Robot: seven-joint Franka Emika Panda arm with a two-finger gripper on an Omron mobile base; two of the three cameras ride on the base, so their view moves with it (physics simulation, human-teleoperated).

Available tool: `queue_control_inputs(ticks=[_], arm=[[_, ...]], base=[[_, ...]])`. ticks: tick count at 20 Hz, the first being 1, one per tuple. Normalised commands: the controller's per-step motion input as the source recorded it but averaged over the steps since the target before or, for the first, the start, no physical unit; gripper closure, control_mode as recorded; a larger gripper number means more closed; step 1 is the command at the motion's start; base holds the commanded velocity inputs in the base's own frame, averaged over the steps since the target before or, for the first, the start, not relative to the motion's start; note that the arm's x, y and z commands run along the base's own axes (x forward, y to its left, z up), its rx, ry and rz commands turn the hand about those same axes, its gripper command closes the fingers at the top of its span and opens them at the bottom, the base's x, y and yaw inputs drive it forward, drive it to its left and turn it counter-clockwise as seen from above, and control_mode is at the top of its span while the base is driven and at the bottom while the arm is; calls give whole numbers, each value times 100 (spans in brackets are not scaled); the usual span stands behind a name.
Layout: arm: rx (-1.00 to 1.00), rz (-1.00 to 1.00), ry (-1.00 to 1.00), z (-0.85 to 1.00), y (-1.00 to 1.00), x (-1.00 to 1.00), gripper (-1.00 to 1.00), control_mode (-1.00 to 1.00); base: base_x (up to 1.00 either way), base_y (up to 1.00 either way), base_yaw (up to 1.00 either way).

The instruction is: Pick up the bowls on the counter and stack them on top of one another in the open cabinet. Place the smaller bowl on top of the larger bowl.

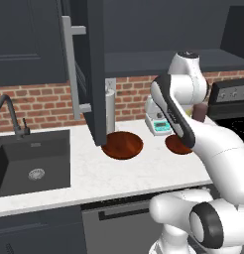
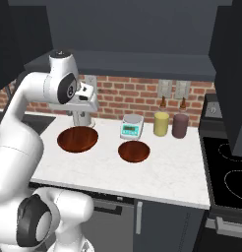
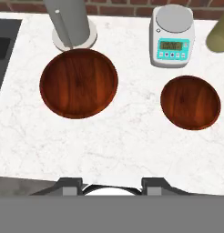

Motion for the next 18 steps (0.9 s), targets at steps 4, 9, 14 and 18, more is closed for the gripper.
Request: queue_control_inputs(ticks=[4, 9, 14, 18], arm=[[2, -5, 3, -19, -31, -6, -100, -100], [3, -22, 1, -45, -99, -24, -100, -100], [6, -42, 14, -46, -100, -1, -100, -100], [9, -43, 19, -38, -100, 0, -100, -100]], base=[[0, 0, 0], [0, 0, 0], [0, 0, 0], [0, 0, 0]])
